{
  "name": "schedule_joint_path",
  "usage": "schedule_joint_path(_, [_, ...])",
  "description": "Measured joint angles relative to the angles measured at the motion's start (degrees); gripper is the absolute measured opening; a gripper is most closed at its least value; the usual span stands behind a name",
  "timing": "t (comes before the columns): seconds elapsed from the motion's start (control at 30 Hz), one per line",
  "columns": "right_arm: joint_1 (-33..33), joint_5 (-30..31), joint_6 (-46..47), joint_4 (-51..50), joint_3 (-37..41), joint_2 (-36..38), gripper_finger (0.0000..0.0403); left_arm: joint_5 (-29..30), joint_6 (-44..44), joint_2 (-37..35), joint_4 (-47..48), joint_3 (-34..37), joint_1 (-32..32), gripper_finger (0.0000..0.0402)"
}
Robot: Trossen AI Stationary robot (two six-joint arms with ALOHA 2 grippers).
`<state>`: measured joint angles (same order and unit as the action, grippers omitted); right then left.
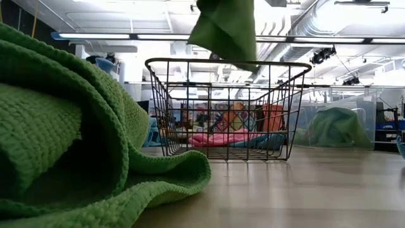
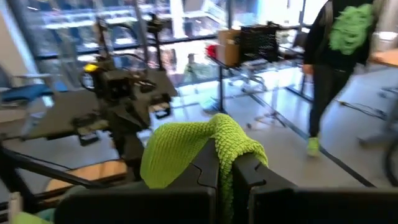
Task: Sort microfiber towel by color & place in baskets
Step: Put the top green towel into the transparent bin
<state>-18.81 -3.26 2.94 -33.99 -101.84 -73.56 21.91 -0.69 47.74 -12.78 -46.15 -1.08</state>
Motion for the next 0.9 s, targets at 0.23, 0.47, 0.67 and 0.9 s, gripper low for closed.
schedule_joint_path(0.23, [-2.3,7.0,-0.2,-8.9,0.0,6.2,0.0,0.0,0.0,0.0,0.0,0.0,0.0,0.0026])
schedule_joint_path(0.47, [-6.5,12.8,-0.4,-11.7,0.0,11.9,0.0,0.1,0.0,0.0,0.0,0.0,0.0,0.0026])
schedule_joint_path(0.67, [-11.1,19.2,-1.9,-17.8,0.0,13.7,0.0,1.3,0.0,0.0,-0.5,0.0,0.0,0.0026])
schedule_joint_path(0.9, [-16.2,23.1,-1.9,-19.8,0.0,12.1,0.0,1.3,0.0,0.0,-0.5,0.0,0.0,0.0026])
